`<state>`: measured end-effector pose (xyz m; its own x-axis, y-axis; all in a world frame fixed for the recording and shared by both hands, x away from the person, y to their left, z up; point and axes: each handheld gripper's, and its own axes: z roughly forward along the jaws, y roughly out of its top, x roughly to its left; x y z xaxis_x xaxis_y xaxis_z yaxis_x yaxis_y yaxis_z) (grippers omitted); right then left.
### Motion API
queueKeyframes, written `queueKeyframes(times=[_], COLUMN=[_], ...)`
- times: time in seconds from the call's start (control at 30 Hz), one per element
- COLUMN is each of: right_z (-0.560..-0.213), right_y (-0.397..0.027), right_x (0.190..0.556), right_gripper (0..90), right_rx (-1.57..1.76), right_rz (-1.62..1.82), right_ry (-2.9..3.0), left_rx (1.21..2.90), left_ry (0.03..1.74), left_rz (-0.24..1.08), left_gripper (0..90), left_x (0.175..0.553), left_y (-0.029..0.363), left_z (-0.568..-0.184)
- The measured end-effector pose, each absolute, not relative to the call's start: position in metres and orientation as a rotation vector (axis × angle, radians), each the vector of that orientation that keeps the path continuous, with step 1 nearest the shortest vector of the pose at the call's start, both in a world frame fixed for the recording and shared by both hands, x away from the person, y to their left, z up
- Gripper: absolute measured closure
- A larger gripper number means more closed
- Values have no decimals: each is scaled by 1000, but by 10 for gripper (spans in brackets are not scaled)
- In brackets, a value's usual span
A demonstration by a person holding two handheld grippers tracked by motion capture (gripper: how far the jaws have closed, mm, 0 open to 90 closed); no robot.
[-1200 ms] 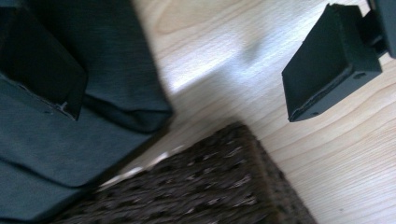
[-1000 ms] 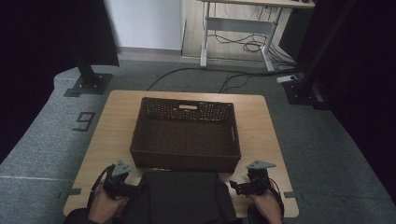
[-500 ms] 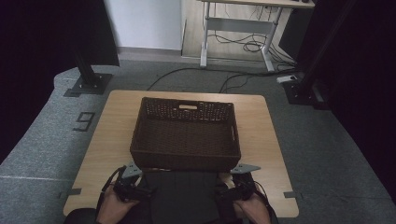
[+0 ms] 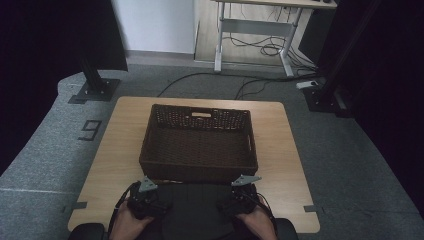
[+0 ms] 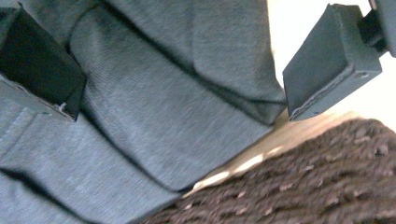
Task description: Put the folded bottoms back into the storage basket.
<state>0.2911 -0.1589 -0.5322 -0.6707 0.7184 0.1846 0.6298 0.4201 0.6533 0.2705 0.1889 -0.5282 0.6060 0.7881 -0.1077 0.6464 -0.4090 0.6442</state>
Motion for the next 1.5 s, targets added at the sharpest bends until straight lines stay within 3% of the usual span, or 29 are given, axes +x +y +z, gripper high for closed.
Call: queueKeyframes(times=[0.27, 0.97, 1.17, 1.2, 1.27, 1.5], right_z=[-542, -538, -535, -533, -533, -531], right_y=[-162, -143, -139, -139, -137, -135], right_x=[297, 296, 293, 291, 290, 291], right_gripper=[0, 43, 195, 361, 467, 546], right_rx=[1244, 1211, 1191, 1186, 1194, 1176], right_rz=[1059, 1083, 1037, 1068, 1097, 1089], right_ry=[2565, 2667, 2663, 2678, 2698, 2736], left_rx=[2141, 2174, 2178, 2184, 2186, 2163], left_ry=[1180, 1134, 1101, 1091, 1076, 1054], left_rz=[175, 128, 91, 63, 37, -17], left_gripper=[0, 17, 221, 265, 357, 584], left_x=[276, 273, 270, 269, 268, 267], left_y=[195, 185, 184, 182, 179, 182], left_z=[-539, -536, -533, -532, -531, -530])
